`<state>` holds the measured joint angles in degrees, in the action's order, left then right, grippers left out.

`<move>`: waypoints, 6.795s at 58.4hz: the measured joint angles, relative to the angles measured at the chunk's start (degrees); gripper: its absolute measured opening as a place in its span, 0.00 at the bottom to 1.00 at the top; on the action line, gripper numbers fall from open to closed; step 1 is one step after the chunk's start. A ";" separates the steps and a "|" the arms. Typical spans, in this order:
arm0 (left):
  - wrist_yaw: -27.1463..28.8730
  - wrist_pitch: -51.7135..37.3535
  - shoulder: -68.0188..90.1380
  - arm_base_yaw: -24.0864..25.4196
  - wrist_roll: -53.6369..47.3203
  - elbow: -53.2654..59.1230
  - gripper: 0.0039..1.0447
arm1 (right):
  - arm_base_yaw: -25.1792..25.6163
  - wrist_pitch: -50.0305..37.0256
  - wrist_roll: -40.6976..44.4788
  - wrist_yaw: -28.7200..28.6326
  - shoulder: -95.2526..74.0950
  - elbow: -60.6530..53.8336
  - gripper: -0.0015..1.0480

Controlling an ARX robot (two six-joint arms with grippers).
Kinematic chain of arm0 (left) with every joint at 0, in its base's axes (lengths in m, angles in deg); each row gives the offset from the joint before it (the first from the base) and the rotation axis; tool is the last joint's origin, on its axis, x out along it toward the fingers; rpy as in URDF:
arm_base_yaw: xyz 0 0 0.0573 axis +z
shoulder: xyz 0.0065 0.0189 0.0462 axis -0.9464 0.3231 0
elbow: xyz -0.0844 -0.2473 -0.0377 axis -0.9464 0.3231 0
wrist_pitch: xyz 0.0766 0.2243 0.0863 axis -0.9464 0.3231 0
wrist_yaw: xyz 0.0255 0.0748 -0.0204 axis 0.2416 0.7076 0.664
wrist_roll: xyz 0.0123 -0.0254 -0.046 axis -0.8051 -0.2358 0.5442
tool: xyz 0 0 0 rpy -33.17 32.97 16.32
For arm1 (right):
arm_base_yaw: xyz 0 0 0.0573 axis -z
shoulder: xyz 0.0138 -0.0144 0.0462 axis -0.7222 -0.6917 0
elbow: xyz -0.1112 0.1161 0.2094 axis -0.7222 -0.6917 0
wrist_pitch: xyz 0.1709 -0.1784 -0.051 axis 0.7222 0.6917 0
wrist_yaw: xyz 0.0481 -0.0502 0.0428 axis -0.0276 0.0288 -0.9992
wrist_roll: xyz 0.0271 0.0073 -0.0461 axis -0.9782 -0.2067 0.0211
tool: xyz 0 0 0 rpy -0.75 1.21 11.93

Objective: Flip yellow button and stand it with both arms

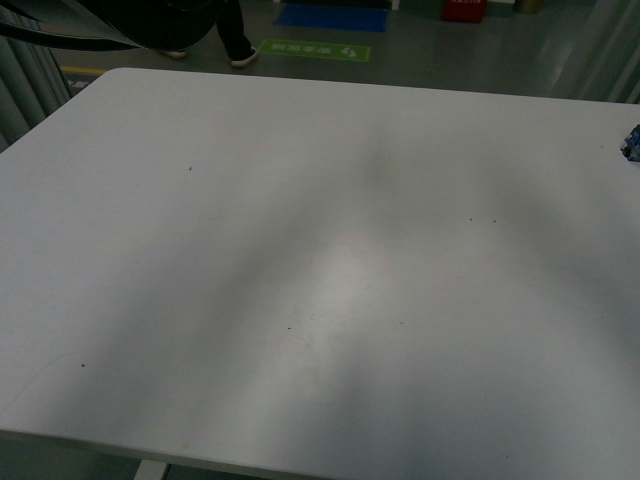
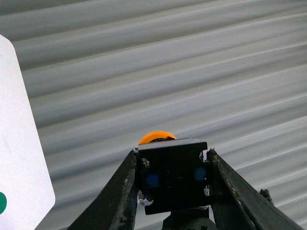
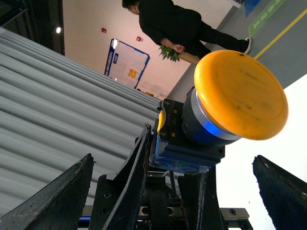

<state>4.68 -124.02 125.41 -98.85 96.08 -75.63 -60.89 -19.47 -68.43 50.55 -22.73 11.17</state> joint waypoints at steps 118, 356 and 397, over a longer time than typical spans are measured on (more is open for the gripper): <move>35.34 20.48 -7.80 -1.40 -24.85 5.49 0.77 | 7.41 -3.02 2.25 -2.08 -6.95 5.44 0.33; 38.62 69.35 -116.98 27.56 -91.23 72.26 0.94 | 26.43 3.56 81.13 12.15 -39.34 15.54 0.32; 38.62 69.35 -116.98 27.56 -91.25 72.26 0.94 | 30.36 5.20 83.52 8.96 -53.83 24.83 0.32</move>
<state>43.30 -54.67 8.43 -71.29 4.82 -3.37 -30.53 -14.27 15.08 59.51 -76.56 36.00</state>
